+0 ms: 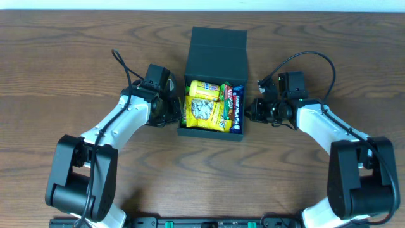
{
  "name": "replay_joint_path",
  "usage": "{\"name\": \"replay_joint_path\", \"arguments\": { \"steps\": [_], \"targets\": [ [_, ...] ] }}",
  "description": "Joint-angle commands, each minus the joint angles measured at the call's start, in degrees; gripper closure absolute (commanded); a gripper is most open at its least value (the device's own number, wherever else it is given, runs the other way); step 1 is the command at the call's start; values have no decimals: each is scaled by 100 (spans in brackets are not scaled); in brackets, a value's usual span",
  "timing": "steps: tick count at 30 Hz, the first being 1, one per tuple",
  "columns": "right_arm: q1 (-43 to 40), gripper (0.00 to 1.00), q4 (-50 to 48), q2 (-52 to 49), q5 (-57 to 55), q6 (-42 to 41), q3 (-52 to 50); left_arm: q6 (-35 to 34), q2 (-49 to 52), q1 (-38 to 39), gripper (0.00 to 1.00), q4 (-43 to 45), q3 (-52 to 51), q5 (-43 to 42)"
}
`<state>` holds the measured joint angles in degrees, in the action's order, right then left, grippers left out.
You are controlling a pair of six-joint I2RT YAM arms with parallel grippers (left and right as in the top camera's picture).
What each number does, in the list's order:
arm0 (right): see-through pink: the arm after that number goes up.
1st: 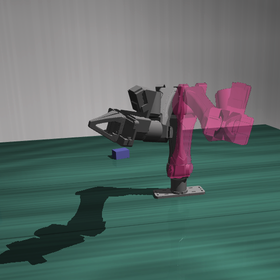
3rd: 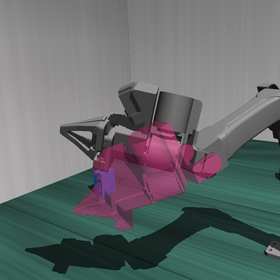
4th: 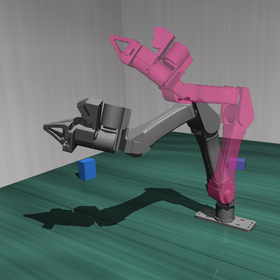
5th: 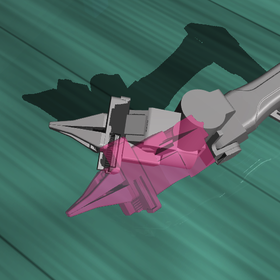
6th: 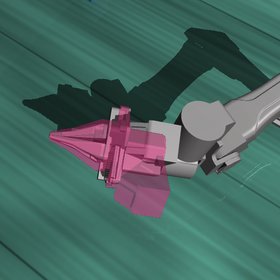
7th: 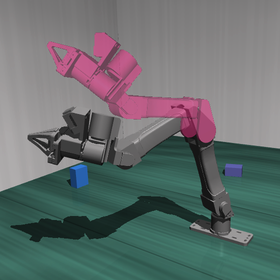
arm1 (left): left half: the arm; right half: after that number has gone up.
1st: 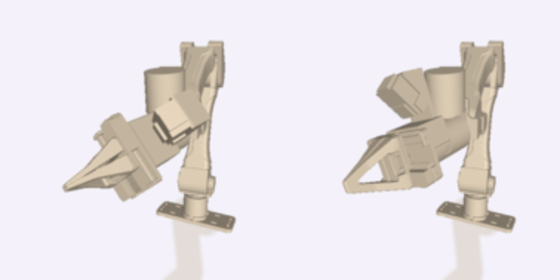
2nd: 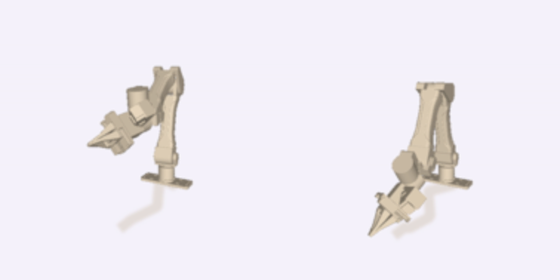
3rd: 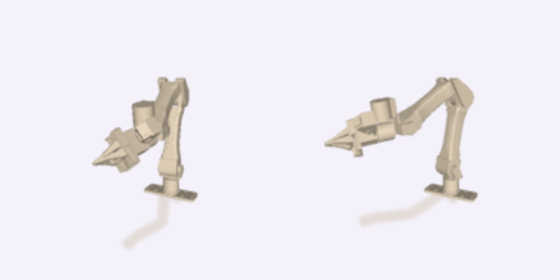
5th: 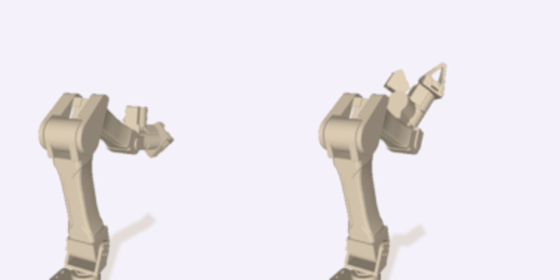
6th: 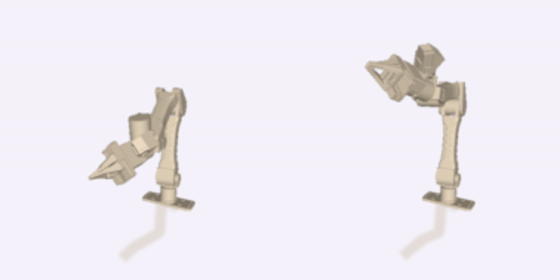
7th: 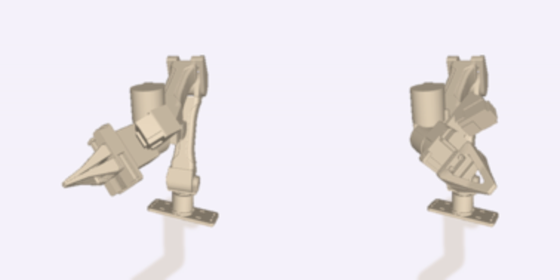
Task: Pack container
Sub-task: 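Move both grippers to the box lid edges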
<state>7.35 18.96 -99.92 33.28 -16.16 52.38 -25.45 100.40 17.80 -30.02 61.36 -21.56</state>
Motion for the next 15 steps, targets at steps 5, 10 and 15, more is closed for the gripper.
{"name": "replay_joint_path", "arguments": {
  "steps": [5, 10, 15],
  "targets": [
    [-175, 99, -98, -31, 210, -186, 162, -328, 9, -190, 94, 160, -24, 251],
    [-374, 99, -597, -404, 151, -614, 739, -439, 188, -643, 94, 1950, 103, 166],
    [-374, 99, 498, -1757, 168, -612, 2529, -286, 1674, -796, 95, 1462, 1707, -369]
  ]
}}
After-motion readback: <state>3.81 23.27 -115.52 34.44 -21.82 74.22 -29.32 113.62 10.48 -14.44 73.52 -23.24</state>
